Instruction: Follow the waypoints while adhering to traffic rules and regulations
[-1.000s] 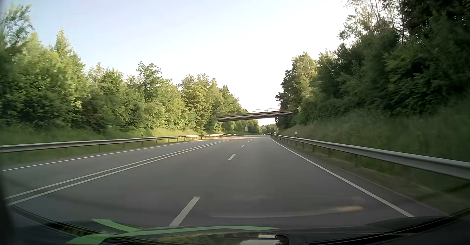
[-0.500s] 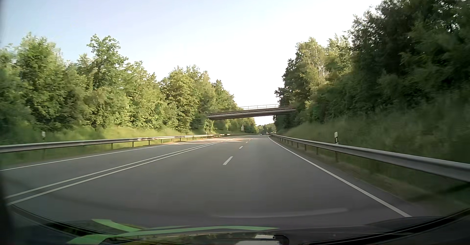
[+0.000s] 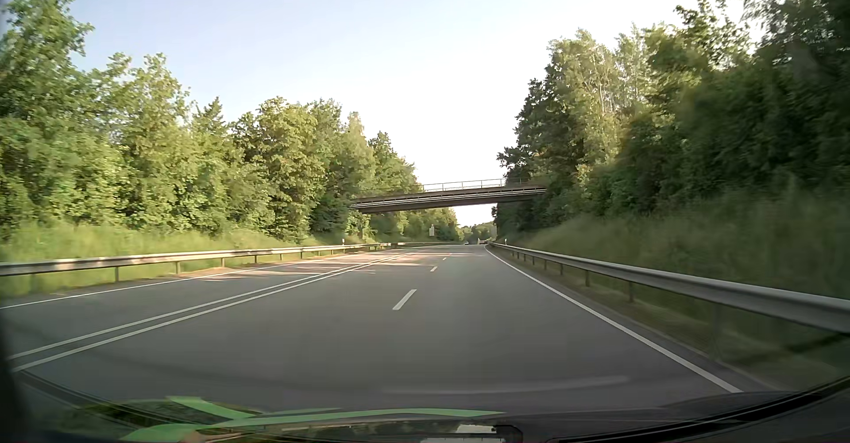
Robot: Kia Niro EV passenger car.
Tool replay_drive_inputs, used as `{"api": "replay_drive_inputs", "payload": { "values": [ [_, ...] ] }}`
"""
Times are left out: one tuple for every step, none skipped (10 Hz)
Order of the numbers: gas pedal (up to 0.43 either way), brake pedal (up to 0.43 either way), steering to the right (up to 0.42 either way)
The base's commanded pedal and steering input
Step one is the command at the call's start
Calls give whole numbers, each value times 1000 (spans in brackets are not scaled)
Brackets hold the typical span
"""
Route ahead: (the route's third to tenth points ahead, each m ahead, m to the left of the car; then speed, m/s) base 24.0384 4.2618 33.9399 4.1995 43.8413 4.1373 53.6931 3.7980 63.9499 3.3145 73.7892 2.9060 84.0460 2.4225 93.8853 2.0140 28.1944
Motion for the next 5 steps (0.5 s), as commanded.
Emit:
{"api": "replay_drive_inputs", "payload": {
  "values": [
    [390, 0, 4],
    [390, 0, 4],
    [390, 0, 4],
    [390, 0, 4],
    [390, 0, 4]
  ]
}}
